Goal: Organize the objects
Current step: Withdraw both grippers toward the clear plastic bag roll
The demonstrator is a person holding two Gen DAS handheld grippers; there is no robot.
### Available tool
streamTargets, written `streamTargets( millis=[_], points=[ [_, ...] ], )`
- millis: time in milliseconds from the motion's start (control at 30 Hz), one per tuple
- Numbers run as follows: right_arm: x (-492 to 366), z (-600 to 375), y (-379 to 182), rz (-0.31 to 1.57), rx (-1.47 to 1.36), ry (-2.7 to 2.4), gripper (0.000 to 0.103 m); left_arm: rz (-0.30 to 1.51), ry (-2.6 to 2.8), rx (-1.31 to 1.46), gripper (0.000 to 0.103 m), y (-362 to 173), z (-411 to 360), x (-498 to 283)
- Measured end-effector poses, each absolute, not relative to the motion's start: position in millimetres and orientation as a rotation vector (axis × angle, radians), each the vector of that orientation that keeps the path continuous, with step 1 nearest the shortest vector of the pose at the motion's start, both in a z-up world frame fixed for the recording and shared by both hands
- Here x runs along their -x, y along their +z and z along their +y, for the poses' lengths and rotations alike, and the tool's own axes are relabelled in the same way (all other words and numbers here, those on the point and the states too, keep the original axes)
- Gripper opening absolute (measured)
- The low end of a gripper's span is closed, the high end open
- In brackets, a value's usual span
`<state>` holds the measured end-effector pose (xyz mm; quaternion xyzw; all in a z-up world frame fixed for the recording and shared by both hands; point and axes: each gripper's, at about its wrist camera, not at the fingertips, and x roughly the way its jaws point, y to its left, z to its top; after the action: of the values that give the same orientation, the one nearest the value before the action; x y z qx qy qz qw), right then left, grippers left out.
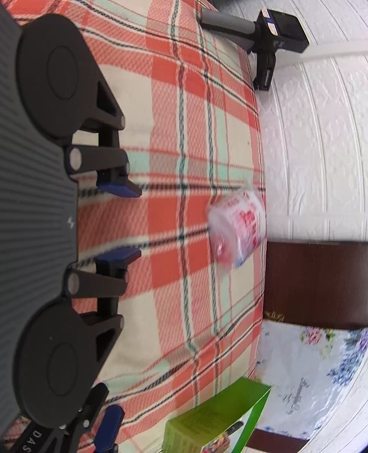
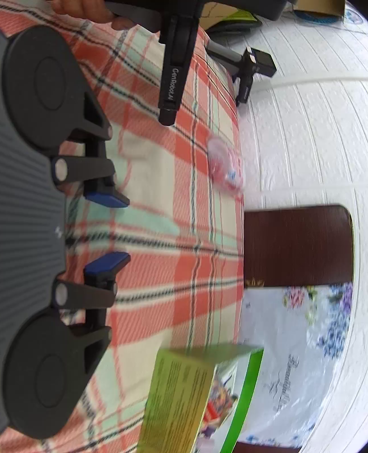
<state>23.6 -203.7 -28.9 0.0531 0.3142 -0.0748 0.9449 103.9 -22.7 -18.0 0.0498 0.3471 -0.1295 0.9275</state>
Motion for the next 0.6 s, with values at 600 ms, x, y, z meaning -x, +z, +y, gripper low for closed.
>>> streamTargets(
  millis=[600],
  points=[
    [-109.1, -161.4, -33.3, 0.634, -0.034, -0.077, 0.042, 0.604, -0.194, -0.098, 0.052, -28.0, 23.7, -148.2]
  ],
)
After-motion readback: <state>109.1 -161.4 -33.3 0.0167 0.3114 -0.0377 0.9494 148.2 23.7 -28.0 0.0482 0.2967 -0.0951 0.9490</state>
